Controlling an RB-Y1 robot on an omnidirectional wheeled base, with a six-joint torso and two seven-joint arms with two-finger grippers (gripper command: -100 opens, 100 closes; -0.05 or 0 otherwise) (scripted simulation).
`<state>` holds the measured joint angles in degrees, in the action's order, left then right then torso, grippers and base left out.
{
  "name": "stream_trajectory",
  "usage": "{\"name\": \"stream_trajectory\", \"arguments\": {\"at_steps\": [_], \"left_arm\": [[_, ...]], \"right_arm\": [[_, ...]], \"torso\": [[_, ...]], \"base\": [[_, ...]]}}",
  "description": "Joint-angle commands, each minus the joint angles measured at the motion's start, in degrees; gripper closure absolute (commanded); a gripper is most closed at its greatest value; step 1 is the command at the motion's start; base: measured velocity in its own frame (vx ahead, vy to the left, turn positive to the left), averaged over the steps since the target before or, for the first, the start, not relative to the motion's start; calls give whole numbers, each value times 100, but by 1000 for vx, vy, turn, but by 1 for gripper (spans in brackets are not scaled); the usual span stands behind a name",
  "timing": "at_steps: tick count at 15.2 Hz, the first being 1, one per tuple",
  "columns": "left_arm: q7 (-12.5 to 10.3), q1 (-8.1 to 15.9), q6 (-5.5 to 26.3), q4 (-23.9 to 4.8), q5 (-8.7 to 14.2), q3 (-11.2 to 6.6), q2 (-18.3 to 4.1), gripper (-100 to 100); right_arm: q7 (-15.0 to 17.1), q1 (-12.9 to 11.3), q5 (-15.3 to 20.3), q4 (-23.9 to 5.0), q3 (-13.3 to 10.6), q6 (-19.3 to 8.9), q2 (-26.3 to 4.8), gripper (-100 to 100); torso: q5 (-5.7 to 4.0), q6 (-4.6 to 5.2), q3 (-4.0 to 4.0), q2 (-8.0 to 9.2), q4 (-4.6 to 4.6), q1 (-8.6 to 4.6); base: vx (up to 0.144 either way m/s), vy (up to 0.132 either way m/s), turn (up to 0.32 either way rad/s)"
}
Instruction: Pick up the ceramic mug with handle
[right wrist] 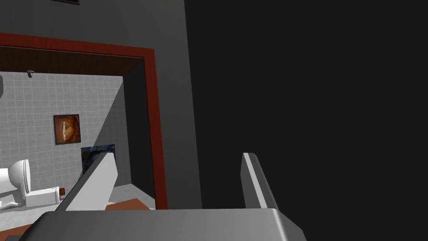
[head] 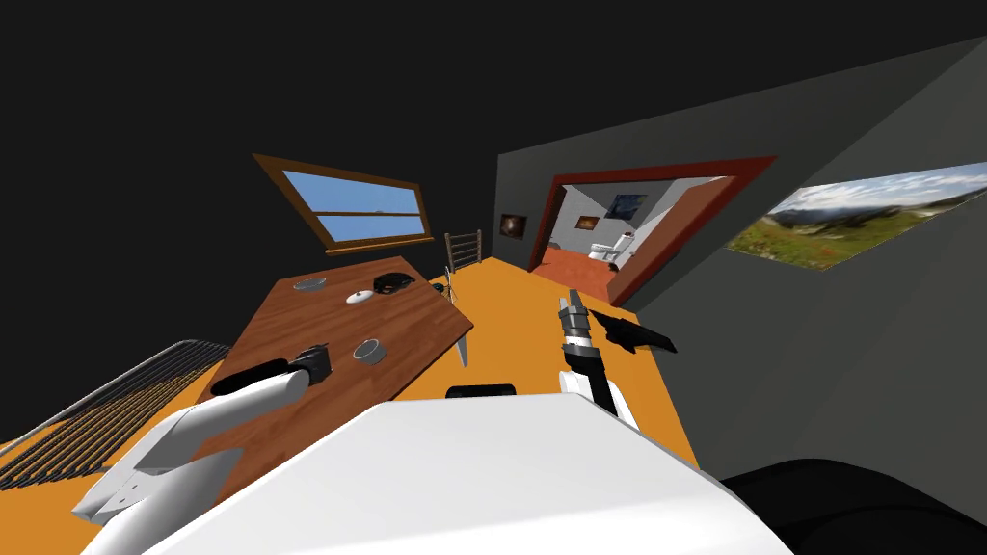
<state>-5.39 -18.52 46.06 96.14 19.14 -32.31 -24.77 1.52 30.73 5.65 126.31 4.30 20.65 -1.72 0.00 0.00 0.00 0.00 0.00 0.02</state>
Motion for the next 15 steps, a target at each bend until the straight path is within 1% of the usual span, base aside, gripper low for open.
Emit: {"name": "stream_trajectory", "arguments": {"at_steps": [1,3,4,5,7,8,10,11,13,14,15], "left_arm": [[-65,71,286,-229,77,-186,-46,-100],[-65,71,490,-229,77,-186,-46,-100],[-65,71,515,-229,77,-186,-46,-100],[-125,119,690,-390,135,-348,-73,-100],[-125,119,890,-390,135,-348,-73,-100],[-183,166,1028,-547,190,-505,-97,-100],[-183,166,1254,-547,190,-505,-97,-100],[-239,210,1421,-698,244,-656,-119,-100],[-239,210,1605,-698,244,-656,-119,-100],[-293,251,1770,-843,294,-802,-138,-100],[-293,251,1874,-843,294,-802,-138,-100]], "right_arm": [[0,0,0,0,0,0,0,0],[0,0,0,0,0,0,0,0],[0,0,0,0,0,0,0,0],[0,1,0,0,1,0,0,0],[0,-1,0,0,0,0,0,0],[0,0,0,0,0,0,0,0],[0,0,0,0,0,0,0,0],[0,1,0,0,1,0,0,0],[0,0,0,0,0,0,0,0],[0,0,0,0,0,0,0,0],[0,0,0,0,0,0,0,0]], "torso": [[0,0,0,0,0,0],[1,2,-1,-1,0,1],[0,-2,0,0,0,2],[0,-4,0,0,0,2],[0,3,0,0,0,0],[0,-2,0,0,0,2],[0,1,0,-1,0,2],[1,-3,0,0,0,4],[1,1,-1,-1,0,3],[1,-2,0,0,0,3],[1,1,0,0,0,4]], "base": [[4,-5,-294],[3,2,-175],[0,0,0],[4,-5,-219],[3,2,-189],[4,0,-270],[4,7,-146],[4,2,-173],[4,6,-166],[3,6,-175],[2,9,-202]]}}
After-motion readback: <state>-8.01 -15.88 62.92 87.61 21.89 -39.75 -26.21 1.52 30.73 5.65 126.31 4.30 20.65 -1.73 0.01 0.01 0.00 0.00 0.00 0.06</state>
